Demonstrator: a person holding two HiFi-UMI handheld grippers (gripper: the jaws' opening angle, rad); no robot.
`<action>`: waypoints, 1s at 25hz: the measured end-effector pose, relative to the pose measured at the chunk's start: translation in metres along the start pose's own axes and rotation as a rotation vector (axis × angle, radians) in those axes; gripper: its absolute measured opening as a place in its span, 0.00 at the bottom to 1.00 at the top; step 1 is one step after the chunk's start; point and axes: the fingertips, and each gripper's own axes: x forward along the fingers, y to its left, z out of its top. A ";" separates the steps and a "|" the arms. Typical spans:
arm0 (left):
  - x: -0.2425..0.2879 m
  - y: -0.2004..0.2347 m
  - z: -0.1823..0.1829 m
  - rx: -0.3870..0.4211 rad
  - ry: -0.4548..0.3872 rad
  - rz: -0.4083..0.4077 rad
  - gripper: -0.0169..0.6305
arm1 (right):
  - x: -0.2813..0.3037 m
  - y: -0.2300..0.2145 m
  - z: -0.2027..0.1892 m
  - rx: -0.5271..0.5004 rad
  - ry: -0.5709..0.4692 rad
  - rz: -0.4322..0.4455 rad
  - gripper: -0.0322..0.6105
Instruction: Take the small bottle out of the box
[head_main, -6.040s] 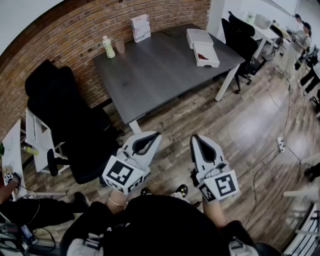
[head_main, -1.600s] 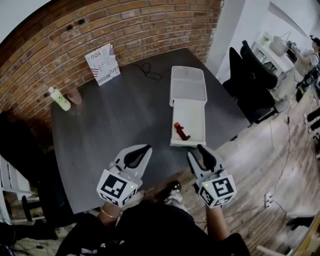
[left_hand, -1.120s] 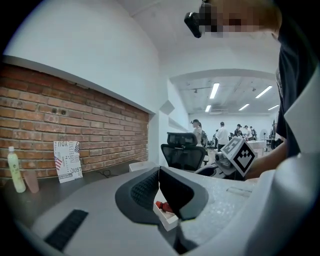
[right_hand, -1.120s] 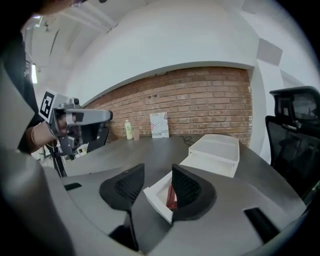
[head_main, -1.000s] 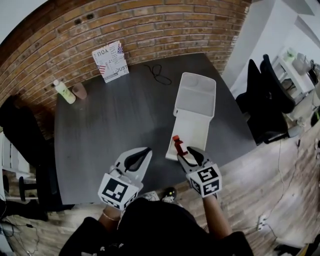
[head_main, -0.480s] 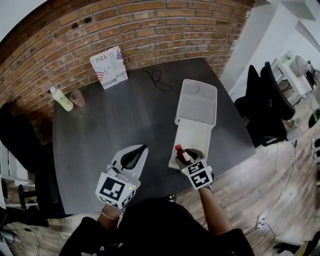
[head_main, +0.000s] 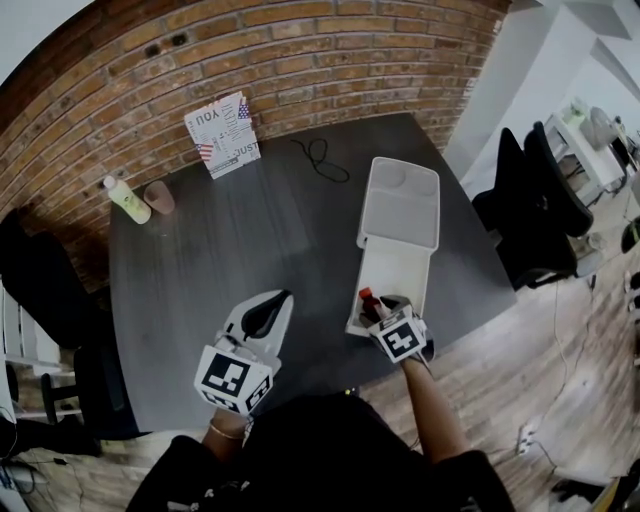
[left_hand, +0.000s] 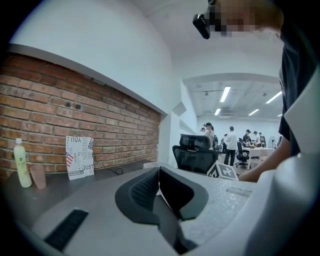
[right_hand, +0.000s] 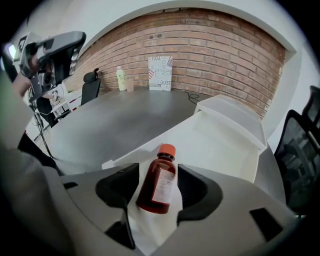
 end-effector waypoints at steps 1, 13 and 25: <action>-0.001 0.002 0.001 -0.003 -0.002 0.003 0.03 | 0.001 -0.003 -0.002 0.003 0.010 -0.005 0.42; 0.001 0.016 -0.002 -0.033 -0.009 0.015 0.03 | 0.026 0.004 -0.013 0.197 0.111 0.125 0.42; -0.004 0.017 -0.003 -0.036 -0.019 0.029 0.03 | 0.024 0.001 -0.013 0.162 0.091 0.055 0.41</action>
